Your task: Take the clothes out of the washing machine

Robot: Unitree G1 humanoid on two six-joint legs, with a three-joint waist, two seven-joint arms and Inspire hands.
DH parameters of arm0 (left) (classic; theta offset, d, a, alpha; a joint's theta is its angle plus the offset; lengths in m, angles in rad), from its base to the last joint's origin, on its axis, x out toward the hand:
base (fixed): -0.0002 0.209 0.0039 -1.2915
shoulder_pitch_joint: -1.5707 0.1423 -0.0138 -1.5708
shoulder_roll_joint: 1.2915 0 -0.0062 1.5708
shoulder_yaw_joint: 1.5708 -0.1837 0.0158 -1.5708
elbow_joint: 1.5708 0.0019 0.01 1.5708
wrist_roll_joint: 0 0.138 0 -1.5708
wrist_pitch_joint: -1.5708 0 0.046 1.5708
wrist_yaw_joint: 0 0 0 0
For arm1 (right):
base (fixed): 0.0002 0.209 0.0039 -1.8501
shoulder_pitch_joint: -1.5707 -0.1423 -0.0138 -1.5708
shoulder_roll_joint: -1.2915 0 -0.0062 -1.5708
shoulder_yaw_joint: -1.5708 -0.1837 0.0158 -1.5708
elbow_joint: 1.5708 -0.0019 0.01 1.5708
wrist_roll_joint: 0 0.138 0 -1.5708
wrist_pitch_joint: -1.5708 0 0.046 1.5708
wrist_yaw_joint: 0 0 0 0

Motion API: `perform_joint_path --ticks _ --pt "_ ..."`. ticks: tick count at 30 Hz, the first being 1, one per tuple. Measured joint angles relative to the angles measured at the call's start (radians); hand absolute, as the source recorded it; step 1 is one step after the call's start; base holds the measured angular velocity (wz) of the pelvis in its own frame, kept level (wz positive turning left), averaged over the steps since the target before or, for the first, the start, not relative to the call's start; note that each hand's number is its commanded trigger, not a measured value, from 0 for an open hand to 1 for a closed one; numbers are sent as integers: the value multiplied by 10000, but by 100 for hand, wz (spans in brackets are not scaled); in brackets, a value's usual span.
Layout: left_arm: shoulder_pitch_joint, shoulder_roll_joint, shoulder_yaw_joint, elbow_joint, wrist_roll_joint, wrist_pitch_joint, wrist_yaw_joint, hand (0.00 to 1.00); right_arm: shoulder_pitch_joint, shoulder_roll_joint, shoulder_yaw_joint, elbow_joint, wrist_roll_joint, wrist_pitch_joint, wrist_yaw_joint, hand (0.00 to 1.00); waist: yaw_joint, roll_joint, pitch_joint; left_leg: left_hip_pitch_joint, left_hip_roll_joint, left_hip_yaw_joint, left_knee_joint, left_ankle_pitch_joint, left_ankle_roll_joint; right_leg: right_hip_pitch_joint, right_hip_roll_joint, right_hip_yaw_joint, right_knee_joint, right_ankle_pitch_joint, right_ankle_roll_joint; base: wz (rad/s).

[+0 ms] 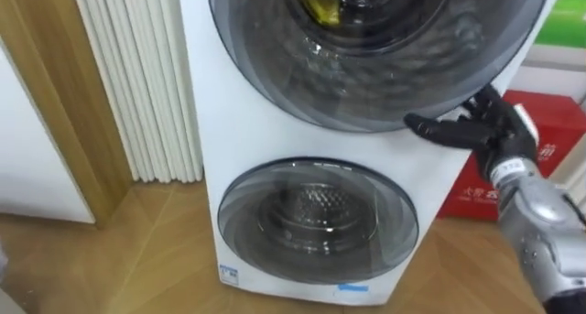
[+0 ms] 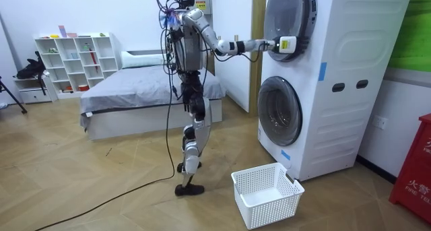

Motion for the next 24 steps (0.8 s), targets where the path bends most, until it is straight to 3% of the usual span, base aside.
perform_joint_path --ticks 2,3,4,5,6,7,8,10,13,16,24 --pt "-74 60 -10 0 -1 5 0 0 -184 -4 24 0 -86 1 -193 0 27 21 7 35 40 -320 -26 13 15 -159 28 -72 325 -4 6 -22" --pt "-109 98 -35 -8 -2 -3 -3 0 -217 -22 26 -2 -155 0 -283 0 89 168 76 233 347 -1153 -138 62 32 -797 140 -270 1484 -134 25 -56" --pt "-145 232 102 -6 22 -105 -6 0 -276 12 117 -121 -232 25 -279 0 206 288 114 258 686 -2060 -178 60 17 -1482 519 93 1318 -318 -336 -77" --pt "-143 300 338 -11 110 -145 -9 0 -359 18 184 -421 -265 116 -291 0 260 130 48 144 785 -2173 -175 40 -15 -1868 684 197 633 -56 -527 -82" --pt "-79 290 810 83 523 -99 21 0 -573 -54 276 -1113 -267 158 -382 0 221 104 48 -38 957 -2089 -185 -148 -411 -2282 690 -200 314 1244 -748 -45" --pt "-67 276 799 100 710 21 35 0 -804 -207 452 -1269 -287 102 -716 0 69 120 41 35 1085 -1547 -229 -237 -593 -2119 782 -351 306 1261 -772 -16" --pt "-66 276 685 90 707 74 34 0 -919 -231 451 -1252 -354 104 -874 0 6 112 44 74 1095 -1282 -201 -239 -610 -1997 773 -355 284 1261 -772 24" --pt "-47 302 138 -167 688 168 37 0 -1384 -242 468 -1261 -527 93 -1121 0 -176 35 63 -235 1033 -476 -142 4 -452 -1560 691 -457 259 1229 -717 38" --pt "-6 330 -202 -421 705 308 71 0 -1529 -254 348 -1340 -537 272 -1282 0 -121 -102 -23 -126 827 -457 -41 55 -399 -1450 613 -562 241 1160 -590 14" --pt "12 296 -208 -418 697 427 71 0 -1529 -283 453 -1835 -678 381 -1222 0 -73 -83 -15 -165 671 -387 -50 75 -361 -1434 552 -575 116 1125 -531 -17" --pt "51 333 -404 -405 695 587 117 0 -1507 -283 827 -2751 -1260 947 -1220 0 -117 58 -13 -162 657 -224 0 91 -338 -1472 557 -287 161 984 -554 -3"
